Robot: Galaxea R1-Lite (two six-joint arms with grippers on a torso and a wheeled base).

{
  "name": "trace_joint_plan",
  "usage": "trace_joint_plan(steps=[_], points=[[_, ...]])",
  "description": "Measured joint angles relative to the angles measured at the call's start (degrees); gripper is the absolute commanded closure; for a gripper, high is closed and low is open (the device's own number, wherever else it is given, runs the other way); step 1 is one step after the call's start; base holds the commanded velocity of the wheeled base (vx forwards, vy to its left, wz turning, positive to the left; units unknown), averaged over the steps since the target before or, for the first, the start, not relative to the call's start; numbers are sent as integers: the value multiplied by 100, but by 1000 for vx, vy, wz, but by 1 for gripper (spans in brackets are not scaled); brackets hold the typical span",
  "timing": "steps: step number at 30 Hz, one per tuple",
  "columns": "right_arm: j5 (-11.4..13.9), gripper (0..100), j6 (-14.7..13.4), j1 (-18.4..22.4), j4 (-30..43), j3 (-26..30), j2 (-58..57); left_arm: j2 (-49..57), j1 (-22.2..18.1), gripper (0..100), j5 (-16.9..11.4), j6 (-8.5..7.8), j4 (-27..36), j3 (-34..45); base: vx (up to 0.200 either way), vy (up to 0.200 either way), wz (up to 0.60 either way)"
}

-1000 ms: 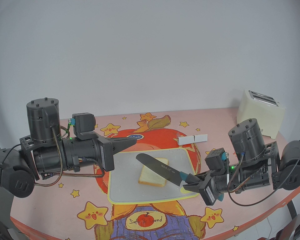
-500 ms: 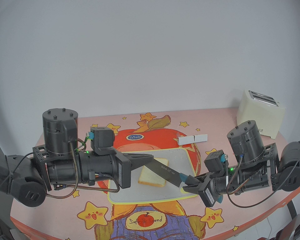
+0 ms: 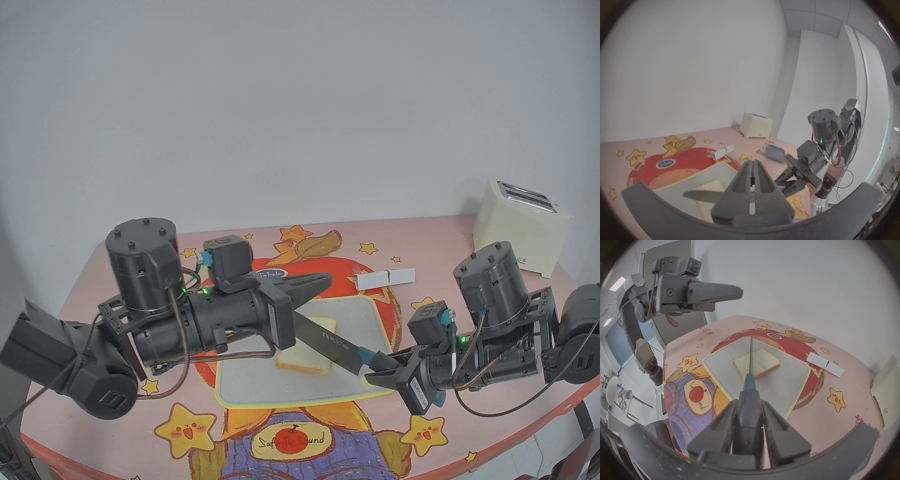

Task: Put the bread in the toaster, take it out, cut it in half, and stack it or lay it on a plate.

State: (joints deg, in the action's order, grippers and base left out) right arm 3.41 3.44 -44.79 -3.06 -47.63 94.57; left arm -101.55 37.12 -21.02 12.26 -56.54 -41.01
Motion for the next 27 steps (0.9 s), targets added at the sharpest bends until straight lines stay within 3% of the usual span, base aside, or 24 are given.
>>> trace_joint_plan(steps=[4,6,13,27], points=[[-7,100,-2,0,-5,-11,0,-421,89,100,350,290,-573,-66,0,0,0],[-9,100,-2,0,-5,-11,0,-601,118,100,413,361,-712,-110,0,0,0],[-35,100,-11,-5,-9,2,5,-879,108,100,462,421,-1167,-135,0,0,0],[-55,100,-13,-17,-6,-18,5,-936,-151,100,514,361,-1202,289,0,0,0]])
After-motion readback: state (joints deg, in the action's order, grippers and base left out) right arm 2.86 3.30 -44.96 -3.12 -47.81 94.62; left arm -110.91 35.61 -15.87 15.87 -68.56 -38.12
